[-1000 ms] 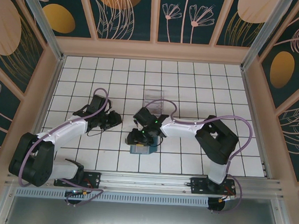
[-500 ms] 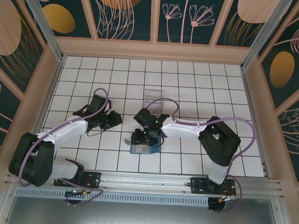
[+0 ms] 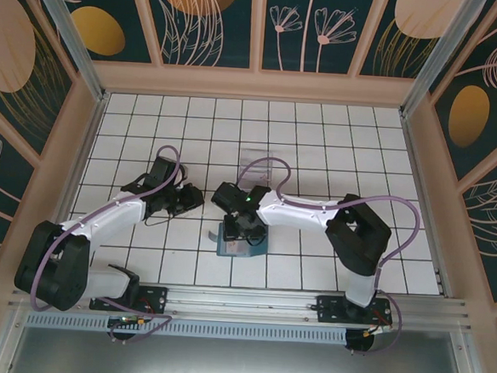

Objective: Take the credit cards out of the card holder

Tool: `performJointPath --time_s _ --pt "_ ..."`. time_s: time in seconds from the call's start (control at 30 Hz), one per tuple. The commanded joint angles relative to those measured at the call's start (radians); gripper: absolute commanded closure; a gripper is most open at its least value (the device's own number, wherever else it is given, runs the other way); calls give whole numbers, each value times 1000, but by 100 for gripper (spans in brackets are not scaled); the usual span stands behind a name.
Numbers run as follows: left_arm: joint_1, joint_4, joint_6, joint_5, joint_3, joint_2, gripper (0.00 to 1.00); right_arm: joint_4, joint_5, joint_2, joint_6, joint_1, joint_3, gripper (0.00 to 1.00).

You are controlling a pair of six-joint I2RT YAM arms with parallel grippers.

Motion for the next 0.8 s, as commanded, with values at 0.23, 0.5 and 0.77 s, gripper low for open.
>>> performJointPath --time_s 0.23,0.5,0.77 --pt "4 -8 15 17 24 8 78 -170 145 72 25 36 86 44" --pt "4 -10 14 18 29 13 78 -251 225 81 42 47 126 38" --pt "4 -16 17 18 43 23 78 -294 269 55 58 48 120 35"
